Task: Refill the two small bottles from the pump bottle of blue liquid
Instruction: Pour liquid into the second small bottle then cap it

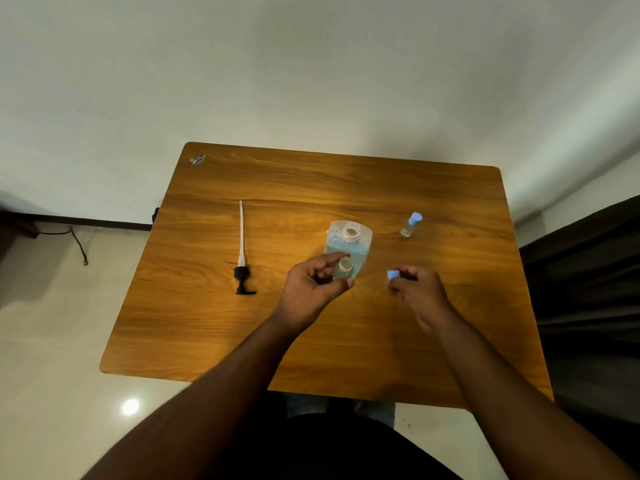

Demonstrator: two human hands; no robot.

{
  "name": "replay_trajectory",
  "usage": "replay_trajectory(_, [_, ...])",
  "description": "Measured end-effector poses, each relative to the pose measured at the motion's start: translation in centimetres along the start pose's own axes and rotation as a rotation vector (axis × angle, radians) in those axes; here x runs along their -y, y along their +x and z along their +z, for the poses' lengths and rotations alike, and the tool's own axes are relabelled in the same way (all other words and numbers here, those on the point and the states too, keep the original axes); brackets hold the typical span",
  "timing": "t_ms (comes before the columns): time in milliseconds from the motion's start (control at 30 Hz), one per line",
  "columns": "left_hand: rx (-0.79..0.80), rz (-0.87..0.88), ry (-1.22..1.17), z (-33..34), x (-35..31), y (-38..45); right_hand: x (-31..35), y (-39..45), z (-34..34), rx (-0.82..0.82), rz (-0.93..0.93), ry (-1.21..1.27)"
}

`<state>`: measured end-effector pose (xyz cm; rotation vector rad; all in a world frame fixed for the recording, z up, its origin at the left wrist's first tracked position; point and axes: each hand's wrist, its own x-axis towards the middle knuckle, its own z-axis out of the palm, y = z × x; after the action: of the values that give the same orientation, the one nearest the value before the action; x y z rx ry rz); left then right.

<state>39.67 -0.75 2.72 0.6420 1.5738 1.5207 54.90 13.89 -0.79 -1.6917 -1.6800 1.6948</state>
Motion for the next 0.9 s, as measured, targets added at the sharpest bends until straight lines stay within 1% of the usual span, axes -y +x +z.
replay_trajectory(67, [0.001,0.015,0.013,0.0,-0.3,-0.1,2.8,-2.0,-1.2,0.050,-0.107,0.133])
replay_trajectory(133, [-0.001,0.036,0.028,0.0,-0.6,-0.1,5.5,-4.1,-2.2,0.107,-0.309,0.136])
replay_trajectory(200, [0.008,0.046,0.032,0.2,-0.9,-0.1,7.8,-5.9,-2.7,0.167,-0.496,0.012])
replay_trajectory(333, [0.047,0.054,0.035,0.3,-1.6,-0.1,10.6,-7.4,-2.9,0.231,-0.812,-0.360])
replay_trajectory(433, [0.070,0.076,0.062,0.5,-2.2,0.0,11.7,-7.7,-2.8,0.269,-0.979,-0.543])
replay_trajectory(533, [0.127,0.094,0.106,0.8,-3.0,0.2,12.6,-7.7,-2.6,0.291,-1.075,-0.677])
replay_trajectory(600, [0.164,0.108,0.126,1.1,-3.3,0.3,13.0,-7.6,-2.4,0.316,-1.097,-0.753])
replay_trajectory(800, [0.190,0.123,0.158,1.3,-4.0,0.4,13.8,-7.2,-1.7,0.385,-1.098,-0.905])
replay_trajectory(900, [0.187,0.114,0.178,1.2,-4.3,0.5,14.2,-7.3,-1.3,0.367,-1.058,-0.969])
